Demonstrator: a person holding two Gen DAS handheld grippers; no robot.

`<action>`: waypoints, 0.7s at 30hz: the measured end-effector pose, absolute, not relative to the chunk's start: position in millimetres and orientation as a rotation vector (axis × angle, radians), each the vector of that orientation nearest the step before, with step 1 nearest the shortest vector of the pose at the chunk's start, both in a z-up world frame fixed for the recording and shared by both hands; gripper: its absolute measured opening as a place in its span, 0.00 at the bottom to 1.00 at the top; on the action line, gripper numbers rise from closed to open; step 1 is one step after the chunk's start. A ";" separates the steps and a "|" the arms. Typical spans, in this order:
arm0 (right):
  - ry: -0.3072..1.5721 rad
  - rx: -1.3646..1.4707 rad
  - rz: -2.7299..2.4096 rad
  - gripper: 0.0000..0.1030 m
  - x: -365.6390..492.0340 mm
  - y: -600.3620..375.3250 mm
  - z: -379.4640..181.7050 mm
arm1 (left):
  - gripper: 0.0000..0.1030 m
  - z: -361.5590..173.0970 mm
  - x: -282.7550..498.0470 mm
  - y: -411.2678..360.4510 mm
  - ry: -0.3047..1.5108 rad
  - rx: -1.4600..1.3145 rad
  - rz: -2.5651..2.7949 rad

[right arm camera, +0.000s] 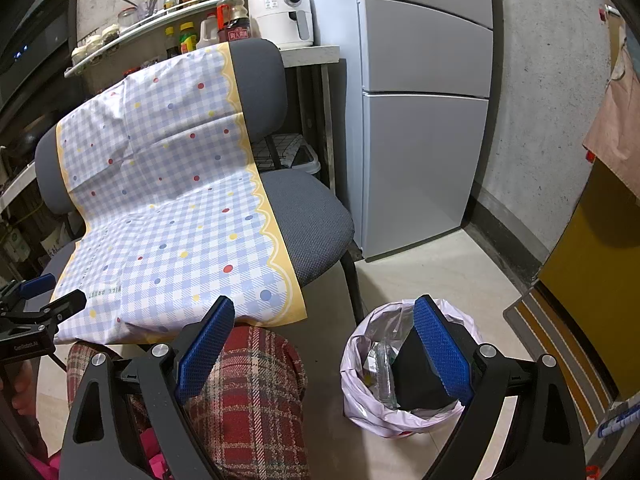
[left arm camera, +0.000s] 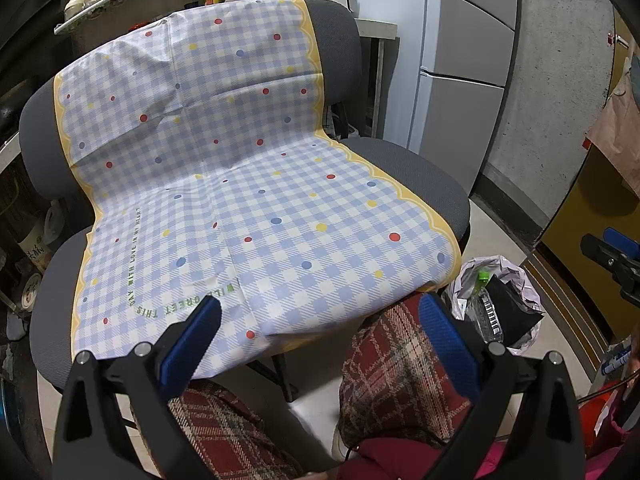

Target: Collect trash

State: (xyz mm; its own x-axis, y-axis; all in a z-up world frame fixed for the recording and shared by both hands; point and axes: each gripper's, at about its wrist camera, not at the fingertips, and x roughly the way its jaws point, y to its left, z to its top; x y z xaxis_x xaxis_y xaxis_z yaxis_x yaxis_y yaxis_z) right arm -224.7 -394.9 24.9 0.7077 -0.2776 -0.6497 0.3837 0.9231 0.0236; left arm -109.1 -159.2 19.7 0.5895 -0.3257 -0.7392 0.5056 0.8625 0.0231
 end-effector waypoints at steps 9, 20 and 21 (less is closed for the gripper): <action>0.694 0.162 -0.368 0.88 -224.8 -395.5 24.8 | 0.93 20.0 -109.0 -158.6 0.807 0.241 -0.492; 0.694 0.162 -0.369 0.88 -224.7 -395.1 24.5 | 0.93 19.2 -109.5 -158.3 0.807 0.241 -0.490; 0.694 0.163 -0.368 0.88 -224.6 -395.1 24.5 | 0.93 19.4 -109.7 -157.9 0.807 0.241 -0.490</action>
